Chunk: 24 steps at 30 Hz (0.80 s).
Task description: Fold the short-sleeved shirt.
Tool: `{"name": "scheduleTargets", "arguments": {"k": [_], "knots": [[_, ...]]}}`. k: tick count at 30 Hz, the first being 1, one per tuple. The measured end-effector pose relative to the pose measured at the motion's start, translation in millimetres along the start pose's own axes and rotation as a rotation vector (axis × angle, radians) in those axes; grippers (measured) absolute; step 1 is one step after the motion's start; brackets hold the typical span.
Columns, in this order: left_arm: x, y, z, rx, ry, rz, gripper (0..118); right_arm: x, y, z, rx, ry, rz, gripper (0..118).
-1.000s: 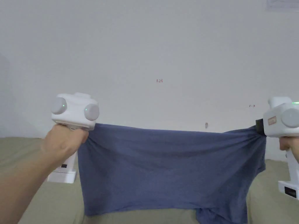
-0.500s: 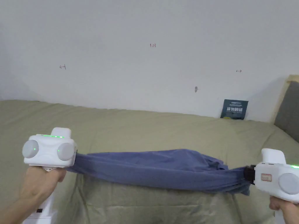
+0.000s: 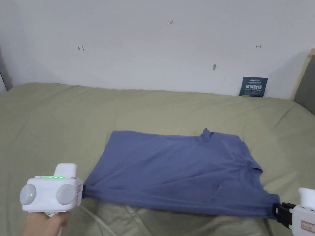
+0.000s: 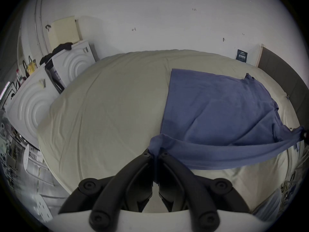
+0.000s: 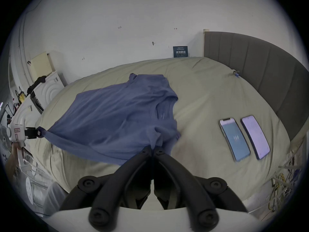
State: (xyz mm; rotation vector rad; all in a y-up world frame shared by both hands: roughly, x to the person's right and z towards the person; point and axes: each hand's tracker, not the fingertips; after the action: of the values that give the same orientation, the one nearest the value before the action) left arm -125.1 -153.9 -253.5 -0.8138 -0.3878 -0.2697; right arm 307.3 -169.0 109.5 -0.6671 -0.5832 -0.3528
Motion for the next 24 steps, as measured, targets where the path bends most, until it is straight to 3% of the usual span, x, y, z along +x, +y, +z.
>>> {"name": "scheduleTargets", "arguments": {"k": [10,19,20,21,22,23,24], "knots": [[-24,-57,33,-0.031,-0.031,0.050,0,7,-64,23,-0.052,0.026,-0.037,4],[-21,-74,24,-0.062,-0.035,0.051,1,16,-71,17,-0.103,0.021,-0.052,5],[-24,-75,12,-0.063,-0.038,0.036,6,16,-73,14,-0.115,0.026,-0.053,9],[-24,-76,10,-0.057,-0.043,0.034,27,15,-74,15,-0.113,0.029,-0.061,28],[-25,-76,10,-0.056,-0.047,0.033,89,13,-75,17,-0.105,0.006,-0.068,80],[-27,-77,11,-0.045,-0.056,0.038,118,13,-75,19,-0.105,-0.020,-0.072,116],[-28,-79,11,-0.044,-0.083,0.053,116,14,-75,19,-0.121,-0.015,-0.084,118]]}}
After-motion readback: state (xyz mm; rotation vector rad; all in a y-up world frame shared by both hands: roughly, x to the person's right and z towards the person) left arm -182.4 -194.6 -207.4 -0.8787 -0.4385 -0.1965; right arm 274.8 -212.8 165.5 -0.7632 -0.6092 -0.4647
